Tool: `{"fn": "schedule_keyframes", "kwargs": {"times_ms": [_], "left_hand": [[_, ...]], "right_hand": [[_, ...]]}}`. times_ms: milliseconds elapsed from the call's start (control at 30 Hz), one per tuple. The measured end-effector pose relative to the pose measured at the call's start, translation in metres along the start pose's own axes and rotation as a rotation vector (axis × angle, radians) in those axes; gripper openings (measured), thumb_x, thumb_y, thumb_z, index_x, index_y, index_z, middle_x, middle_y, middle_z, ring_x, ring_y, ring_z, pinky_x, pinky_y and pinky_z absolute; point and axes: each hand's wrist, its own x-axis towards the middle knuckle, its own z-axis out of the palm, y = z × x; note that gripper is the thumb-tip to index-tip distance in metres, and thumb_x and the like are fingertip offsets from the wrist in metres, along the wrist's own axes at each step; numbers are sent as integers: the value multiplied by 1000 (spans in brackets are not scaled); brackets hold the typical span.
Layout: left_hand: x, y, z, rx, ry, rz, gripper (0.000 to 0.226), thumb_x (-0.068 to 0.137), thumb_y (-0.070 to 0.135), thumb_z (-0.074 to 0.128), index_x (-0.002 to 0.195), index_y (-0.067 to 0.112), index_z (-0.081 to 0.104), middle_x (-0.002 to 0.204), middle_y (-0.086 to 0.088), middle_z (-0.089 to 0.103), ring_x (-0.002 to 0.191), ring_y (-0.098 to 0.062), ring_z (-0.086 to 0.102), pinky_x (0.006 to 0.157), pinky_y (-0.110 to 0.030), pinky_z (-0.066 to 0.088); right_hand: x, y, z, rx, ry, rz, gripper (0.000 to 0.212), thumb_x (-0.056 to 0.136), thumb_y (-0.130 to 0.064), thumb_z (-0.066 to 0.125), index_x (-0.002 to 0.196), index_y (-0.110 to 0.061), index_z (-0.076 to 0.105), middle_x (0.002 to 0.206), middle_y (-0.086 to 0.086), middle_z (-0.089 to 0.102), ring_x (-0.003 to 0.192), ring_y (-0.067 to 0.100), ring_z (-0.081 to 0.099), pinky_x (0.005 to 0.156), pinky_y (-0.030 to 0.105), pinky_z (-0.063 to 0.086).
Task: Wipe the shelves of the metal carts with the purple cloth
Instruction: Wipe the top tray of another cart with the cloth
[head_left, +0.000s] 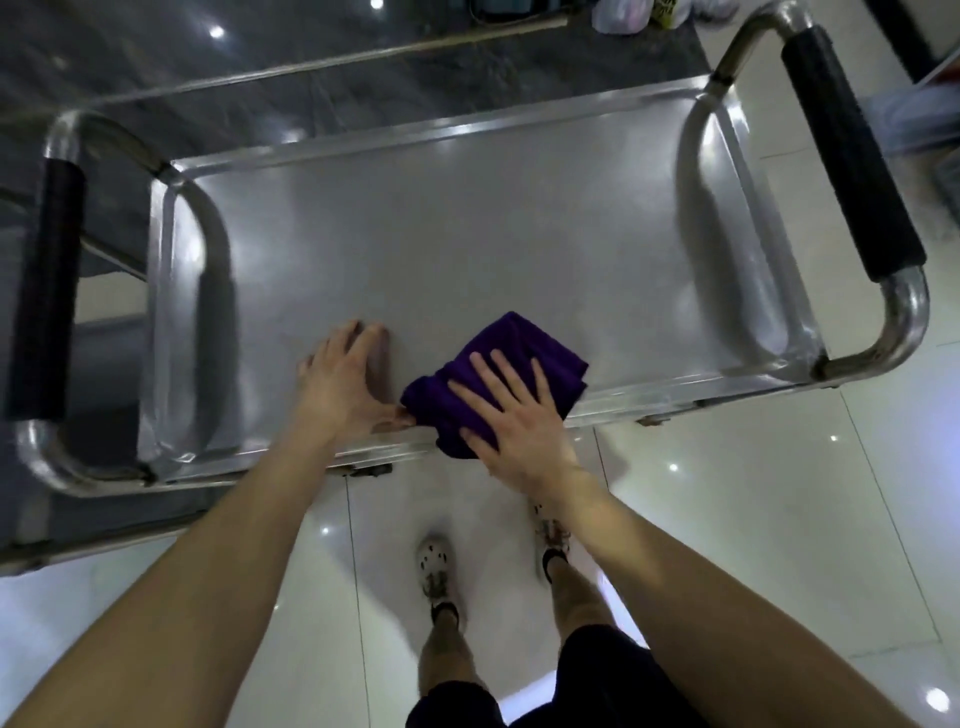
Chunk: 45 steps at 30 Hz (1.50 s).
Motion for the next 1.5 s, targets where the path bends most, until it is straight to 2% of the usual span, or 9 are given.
{"fn": "schedule_keyframes", "kwargs": {"times_ms": [233, 467, 667, 1000, 1100, 1167, 1267, 1400, 1500], "left_hand": [[-39, -127, -2, 60, -74, -23, 154, 43, 89, 90, 170, 49, 13, 180, 2, 11, 162, -35, 18, 129, -66, 21], [-38, -136, -6, 93, -31, 50, 147, 46, 101, 76, 169, 51, 15, 177, 0, 16, 158, -36, 24, 124, -65, 33], [-35, -140, 1, 90, 36, 80, 144, 47, 101, 76, 168, 47, 19, 173, 1, 24, 154, -33, 29, 121, -61, 35], [-39, -135, 1, -2, 22, 41, 146, 38, 88, 87, 164, 43, 28, 171, -1, 31, 153, -35, 34, 118, -63, 37], [-45, -128, 0, -98, -68, 36, 127, 56, 61, 95, 164, 36, 32, 175, -6, 23, 160, -35, 24, 126, -59, 29], [-52, -122, 3, -213, -123, 39, 99, 68, 44, 85, 158, 34, 46, 172, -5, 27, 160, -30, 23, 130, -54, 26], [-63, -108, 13, -364, -74, -34, 74, 72, 53, 69, 141, 28, 63, 150, -1, 46, 146, -25, 39, 125, -50, 34], [-73, -92, 33, -446, 59, -95, 47, 87, 56, 81, 116, 23, 65, 112, 3, 64, 114, -22, 62, 97, -43, 57], [-88, -83, 44, -586, 142, -118, 29, 88, 36, 86, 98, 28, 60, 89, 11, 66, 86, -15, 69, 66, -27, 51]], "right_hand": [[11, -10, -8, 20, -73, 212, 65, 110, -64, 30, 171, -46, 17, 182, 1, -2, 168, 23, -8, 132, 61, 1], [113, -36, -12, 75, -29, 627, 67, 111, -61, 26, 172, -43, 6, 181, 7, -11, 166, 29, -14, 127, 70, -9], [182, -112, 4, 34, -48, 333, 63, 112, -55, 32, 172, -38, 19, 182, 5, 4, 168, 27, -2, 128, 70, -6], [37, -148, 14, -12, -197, 23, 70, 109, -64, 35, 172, -41, 16, 182, -1, 1, 168, 21, -6, 131, 63, -7], [40, -148, -5, 202, -239, 58, 79, 102, -77, 38, 171, -43, 17, 182, -2, 7, 167, 17, -3, 132, 58, -6], [47, -142, -21, 422, -7, 215, 65, 106, -61, 47, 164, -34, 40, 168, 1, 43, 158, 20, 31, 131, 51, 21], [63, -125, -32, 233, 238, 438, 47, 102, -44, 57, 141, -17, 60, 135, 4, 64, 128, 29, 56, 109, 48, 46], [101, -109, -41, 373, -92, 587, 44, 97, -64, 63, 113, -23, 67, 111, 3, 70, 112, 29, 62, 100, 47, 51], [111, -102, -42, 463, -240, 519, 34, 103, -55, 64, 108, -21, 65, 102, 2, 69, 110, 31, 66, 88, 39, 49]]}}
